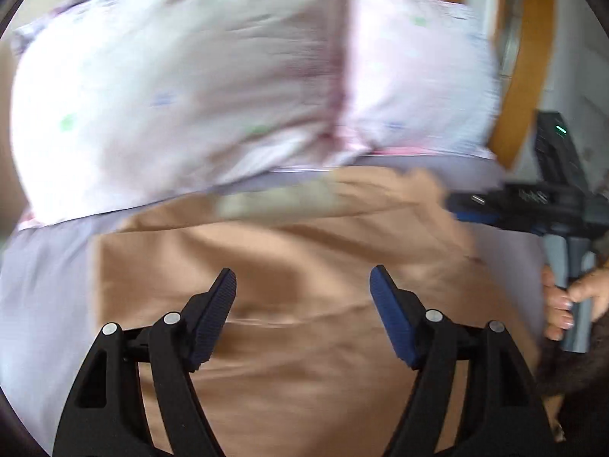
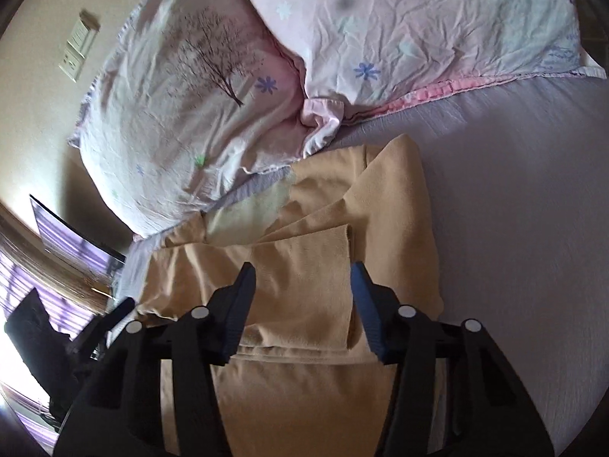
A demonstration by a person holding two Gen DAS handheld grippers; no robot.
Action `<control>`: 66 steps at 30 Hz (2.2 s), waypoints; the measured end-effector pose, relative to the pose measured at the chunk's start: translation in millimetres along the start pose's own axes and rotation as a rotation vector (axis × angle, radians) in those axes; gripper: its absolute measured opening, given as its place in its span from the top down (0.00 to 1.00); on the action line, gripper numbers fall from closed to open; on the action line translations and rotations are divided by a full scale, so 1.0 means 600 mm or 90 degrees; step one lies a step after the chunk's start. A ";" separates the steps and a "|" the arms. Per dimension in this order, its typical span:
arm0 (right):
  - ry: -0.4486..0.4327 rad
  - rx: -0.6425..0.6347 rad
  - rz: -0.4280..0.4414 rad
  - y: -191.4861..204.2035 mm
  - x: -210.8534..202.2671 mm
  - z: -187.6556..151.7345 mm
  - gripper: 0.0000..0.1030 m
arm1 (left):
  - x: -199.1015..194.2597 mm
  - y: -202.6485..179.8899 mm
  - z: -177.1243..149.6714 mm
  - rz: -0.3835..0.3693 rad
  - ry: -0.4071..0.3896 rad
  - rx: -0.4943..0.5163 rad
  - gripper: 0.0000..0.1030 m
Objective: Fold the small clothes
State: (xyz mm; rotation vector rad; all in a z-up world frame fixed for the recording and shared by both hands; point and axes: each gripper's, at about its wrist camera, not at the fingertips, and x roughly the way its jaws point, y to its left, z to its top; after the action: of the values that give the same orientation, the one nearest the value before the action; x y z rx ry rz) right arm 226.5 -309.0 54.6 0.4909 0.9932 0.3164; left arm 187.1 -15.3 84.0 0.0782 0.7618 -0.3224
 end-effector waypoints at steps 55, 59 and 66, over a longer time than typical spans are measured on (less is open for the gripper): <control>0.159 -0.060 0.314 -0.139 -0.204 -0.418 0.92 | -0.159 0.205 -0.470 -0.432 0.092 -0.389 0.95; 0.075 -0.106 0.349 -0.098 -0.265 -0.358 0.92 | -0.190 0.203 -0.428 -0.449 0.075 -0.380 0.95; -0.093 -0.161 0.366 -0.011 -0.304 -0.153 0.91 | -0.226 0.245 -0.241 -0.435 -0.035 -0.327 0.95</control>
State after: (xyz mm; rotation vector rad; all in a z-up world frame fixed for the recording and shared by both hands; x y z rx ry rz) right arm 54.1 -377.1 140.4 0.5523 0.6420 0.8970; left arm 45.4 186.0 65.9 -0.6863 0.7801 -0.7605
